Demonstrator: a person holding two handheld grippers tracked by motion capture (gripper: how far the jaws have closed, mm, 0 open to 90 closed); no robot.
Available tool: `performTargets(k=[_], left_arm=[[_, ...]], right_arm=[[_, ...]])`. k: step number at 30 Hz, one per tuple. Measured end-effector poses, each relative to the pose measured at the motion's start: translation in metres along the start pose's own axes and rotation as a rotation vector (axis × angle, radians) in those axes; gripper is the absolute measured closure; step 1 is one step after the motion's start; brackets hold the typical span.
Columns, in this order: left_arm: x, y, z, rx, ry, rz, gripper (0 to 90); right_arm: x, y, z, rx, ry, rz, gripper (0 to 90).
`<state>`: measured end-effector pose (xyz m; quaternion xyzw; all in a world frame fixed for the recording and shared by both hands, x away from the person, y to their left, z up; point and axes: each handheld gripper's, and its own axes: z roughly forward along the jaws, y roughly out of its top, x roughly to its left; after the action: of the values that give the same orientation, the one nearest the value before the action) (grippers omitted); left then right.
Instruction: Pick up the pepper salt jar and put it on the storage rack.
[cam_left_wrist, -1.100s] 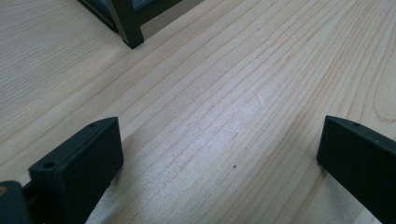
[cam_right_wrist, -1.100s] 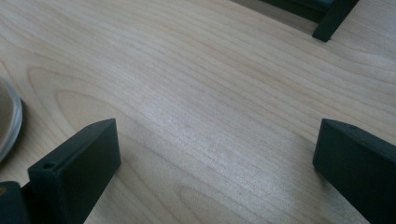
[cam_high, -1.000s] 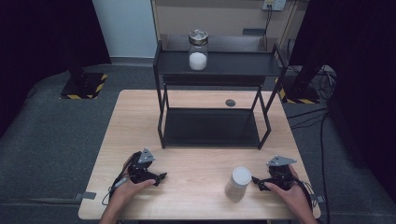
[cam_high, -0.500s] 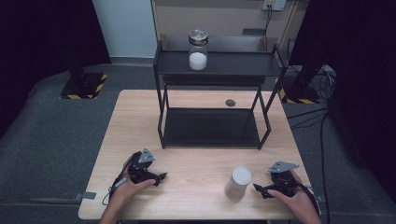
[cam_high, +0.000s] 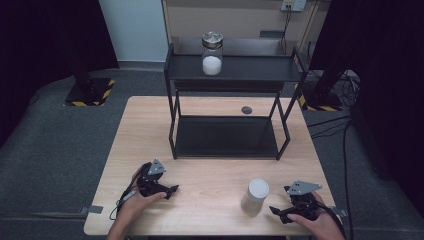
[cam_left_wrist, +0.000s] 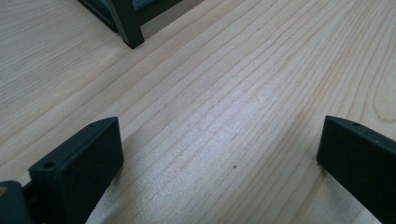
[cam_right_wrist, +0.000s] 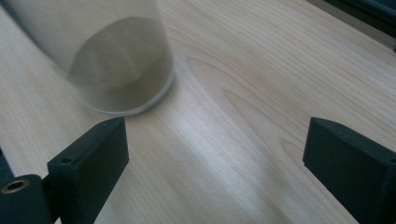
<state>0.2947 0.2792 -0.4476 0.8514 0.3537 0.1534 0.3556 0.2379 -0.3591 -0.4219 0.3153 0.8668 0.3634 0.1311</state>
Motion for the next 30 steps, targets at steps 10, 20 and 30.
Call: performTargets(k=[10, 20, 30], left_arm=[[0.0, 0.0, 0.0, 0.0, 0.0, 0.0, 0.0], [0.0, 0.0, 0.0, 0.0, 0.0, 0.0, 0.0], [0.0, 0.0, 0.0, 0.0, 0.0, 0.0, 0.0]], right_arm=[[0.01, 0.007, 0.005, -0.017, 0.051, -0.047, 6.9], [0.016, 0.014, 0.007, -0.048, 0.086, -0.077, 6.5], [0.019, 0.018, 0.009, -0.087, 0.108, -0.078, 8.6]])
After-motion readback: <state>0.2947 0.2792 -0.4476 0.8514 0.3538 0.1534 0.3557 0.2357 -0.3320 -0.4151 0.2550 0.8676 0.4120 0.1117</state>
